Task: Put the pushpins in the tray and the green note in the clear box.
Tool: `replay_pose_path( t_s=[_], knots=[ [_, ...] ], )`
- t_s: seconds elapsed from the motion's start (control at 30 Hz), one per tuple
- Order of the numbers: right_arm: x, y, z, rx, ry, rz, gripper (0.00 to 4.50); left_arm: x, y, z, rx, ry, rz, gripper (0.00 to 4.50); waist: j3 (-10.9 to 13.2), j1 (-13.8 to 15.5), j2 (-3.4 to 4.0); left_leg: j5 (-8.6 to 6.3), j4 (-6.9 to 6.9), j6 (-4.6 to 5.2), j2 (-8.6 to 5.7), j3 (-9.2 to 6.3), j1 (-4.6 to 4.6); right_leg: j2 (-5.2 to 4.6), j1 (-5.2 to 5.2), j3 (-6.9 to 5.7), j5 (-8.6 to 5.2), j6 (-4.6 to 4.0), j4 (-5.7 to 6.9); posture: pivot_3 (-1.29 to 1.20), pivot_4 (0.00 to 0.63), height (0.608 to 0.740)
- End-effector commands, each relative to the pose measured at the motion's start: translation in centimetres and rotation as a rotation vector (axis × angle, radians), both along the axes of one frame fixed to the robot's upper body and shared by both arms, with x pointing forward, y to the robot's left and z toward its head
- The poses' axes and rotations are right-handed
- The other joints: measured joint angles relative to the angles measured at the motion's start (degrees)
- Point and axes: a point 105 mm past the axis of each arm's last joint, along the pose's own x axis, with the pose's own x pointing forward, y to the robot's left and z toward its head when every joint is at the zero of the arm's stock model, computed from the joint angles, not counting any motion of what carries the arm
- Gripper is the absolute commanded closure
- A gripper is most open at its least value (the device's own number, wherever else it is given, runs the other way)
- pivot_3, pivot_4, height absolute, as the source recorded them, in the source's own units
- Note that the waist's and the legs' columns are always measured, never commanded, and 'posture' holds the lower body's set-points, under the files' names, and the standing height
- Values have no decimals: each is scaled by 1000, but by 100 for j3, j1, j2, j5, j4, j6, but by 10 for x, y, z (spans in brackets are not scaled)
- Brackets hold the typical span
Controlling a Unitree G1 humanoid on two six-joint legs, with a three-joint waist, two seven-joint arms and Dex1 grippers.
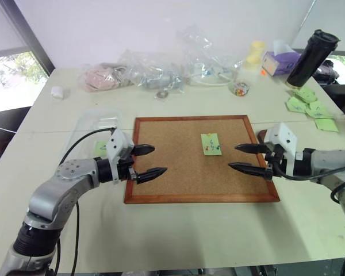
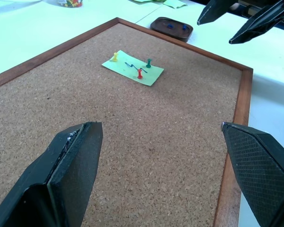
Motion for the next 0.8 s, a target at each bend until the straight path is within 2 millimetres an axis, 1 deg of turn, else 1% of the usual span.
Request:
replay_pose_path(
  t_s=[0.03, 0.27, 0.63, 0.8],
  knots=[
    [-1, 2, 9, -11, -32, 16, 1532, -1, 0, 13, -21, -47, -7, 100, 0, 2, 0, 0, 0, 0, 0, 0, 0, 0, 0, 0, 0, 0, 0, 0, 150, 740],
    [-1, 2, 8, -13, -29, 13, 1532, -2, -2, 20, -63, -34, -4, 100, 0, 1, 0, 0, 0, 0, 0, 0, 0, 0, 0, 0, 0, 0, 0, 0, 150, 740],
    [0, 1, 7, -13, -30, 7, 1532, 1, -3, 12, -15, -50, 0, 100, 0, 1, 0, 0, 0, 0, 0, 0, 0, 0, 0, 0, 0, 0, 0, 0, 150, 740],
    [0, 2, 8, -13, -34, 8, 1532, 3, -4, 12, -13, -66, 6, 100, 0, 1, 0, 0, 0, 0, 0, 0, 0, 0, 0, 0, 0, 0, 0, 0, 150, 740]
  ],
)
